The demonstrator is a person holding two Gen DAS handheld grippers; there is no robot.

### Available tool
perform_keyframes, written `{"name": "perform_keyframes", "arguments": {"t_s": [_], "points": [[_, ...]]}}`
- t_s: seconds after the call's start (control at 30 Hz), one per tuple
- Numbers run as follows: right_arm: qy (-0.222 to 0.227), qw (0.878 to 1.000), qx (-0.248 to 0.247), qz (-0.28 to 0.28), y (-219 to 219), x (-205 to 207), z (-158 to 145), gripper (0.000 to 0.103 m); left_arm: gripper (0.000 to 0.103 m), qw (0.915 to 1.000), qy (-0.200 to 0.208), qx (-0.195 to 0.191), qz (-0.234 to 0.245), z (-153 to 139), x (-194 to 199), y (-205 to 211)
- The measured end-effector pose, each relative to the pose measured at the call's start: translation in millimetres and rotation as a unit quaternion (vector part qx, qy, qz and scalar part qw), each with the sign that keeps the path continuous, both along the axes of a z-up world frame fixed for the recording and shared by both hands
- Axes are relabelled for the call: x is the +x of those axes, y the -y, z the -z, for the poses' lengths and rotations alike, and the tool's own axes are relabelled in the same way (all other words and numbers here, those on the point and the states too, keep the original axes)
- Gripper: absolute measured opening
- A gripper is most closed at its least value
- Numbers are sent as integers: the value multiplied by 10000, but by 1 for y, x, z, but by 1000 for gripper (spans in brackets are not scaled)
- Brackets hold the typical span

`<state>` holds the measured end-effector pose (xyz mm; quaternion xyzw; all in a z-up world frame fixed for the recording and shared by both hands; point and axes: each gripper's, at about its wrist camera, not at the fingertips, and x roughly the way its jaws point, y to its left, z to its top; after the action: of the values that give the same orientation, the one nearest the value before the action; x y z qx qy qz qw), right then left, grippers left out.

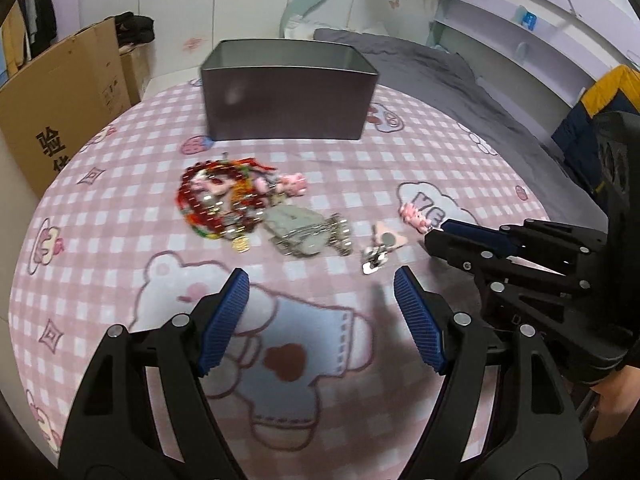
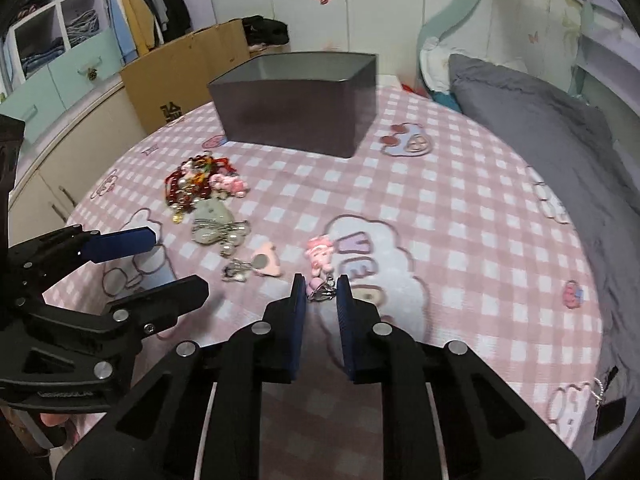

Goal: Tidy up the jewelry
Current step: 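Grasp a small silver charm with the left tool while the right tool grasps a pink charm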

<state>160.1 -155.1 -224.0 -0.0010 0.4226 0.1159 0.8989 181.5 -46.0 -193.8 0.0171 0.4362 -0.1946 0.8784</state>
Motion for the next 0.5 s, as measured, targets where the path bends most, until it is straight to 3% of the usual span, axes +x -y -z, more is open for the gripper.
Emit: {"name": "perform_keyframes", "arguments": {"t_s": [0.13,0.2,0.27,0.5], "points": [[29,9999,101,97,15,-5,-4,14,71,9999,19,-13,138,2,2,15],[67,9998,119,136,20,-6,-6,14,58,9998,-48,30,207,5,5,23],[81,9997,167,166,24,-8,-8,14,56,9997,1,95,210,6,7,27],[154,9994,268,147,31,-11,-14,14,26,9986,114,430,301,7,9,40]]}}
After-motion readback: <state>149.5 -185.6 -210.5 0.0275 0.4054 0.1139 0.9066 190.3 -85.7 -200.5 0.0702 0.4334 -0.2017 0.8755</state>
